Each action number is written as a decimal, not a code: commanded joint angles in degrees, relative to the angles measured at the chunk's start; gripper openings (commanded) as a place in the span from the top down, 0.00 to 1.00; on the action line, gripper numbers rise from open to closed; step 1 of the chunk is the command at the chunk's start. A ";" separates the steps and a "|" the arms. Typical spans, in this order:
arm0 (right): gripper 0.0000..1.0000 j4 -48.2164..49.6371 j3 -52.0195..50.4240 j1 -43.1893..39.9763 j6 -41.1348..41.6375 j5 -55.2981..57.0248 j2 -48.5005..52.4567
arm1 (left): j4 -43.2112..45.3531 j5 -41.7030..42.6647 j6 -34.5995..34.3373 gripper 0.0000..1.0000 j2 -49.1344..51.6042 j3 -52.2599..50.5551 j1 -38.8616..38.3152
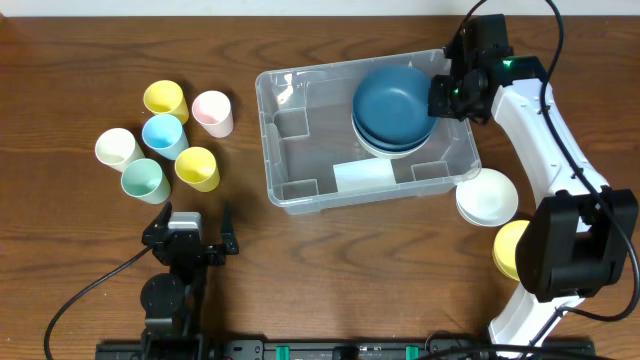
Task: Pack container
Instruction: 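Carry the teal bowl over the container and stack it on the bowls, then move the right gripper to the white bowl and grasp its rim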
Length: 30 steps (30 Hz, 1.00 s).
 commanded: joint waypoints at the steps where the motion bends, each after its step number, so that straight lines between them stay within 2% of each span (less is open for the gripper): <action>1: 0.99 -0.07 -0.15 0.46 -0.39 -0.59 -0.09 | -2.16 0.09 0.15 0.02 0.02 -0.83 -0.04; 9: 0.98 -0.22 -0.26 0.46 -0.42 -0.13 -0.09 | -2.16 0.09 0.15 0.02 0.02 -0.83 -0.04; 10: 0.91 -0.28 -0.26 0.46 -0.44 -0.04 -0.09 | -2.16 0.07 0.15 0.02 0.02 -0.83 -0.04; 12: 0.63 -0.55 -0.26 0.46 -0.44 0.79 -0.09 | -2.16 0.09 0.17 0.02 0.02 -0.83 -0.04; 14: 0.47 -0.76 -0.26 0.46 -0.44 1.11 -0.09 | -2.16 0.09 0.17 0.02 0.02 -0.83 -0.04; 16: 0.47 -0.74 -0.26 0.46 -0.44 1.11 -0.09 | -2.16 0.09 0.15 0.02 0.02 -0.83 -0.04; 24: 0.60 -2.12 3.08 0.39 -0.42 -1.73 -0.83 | -2.16 0.07 0.15 0.02 0.02 -0.83 -0.04; 30: 0.59 -9.92 11.41 -1.38 -0.37 -2.08 -5.97 | -2.16 0.07 0.15 0.02 0.02 -0.83 -0.04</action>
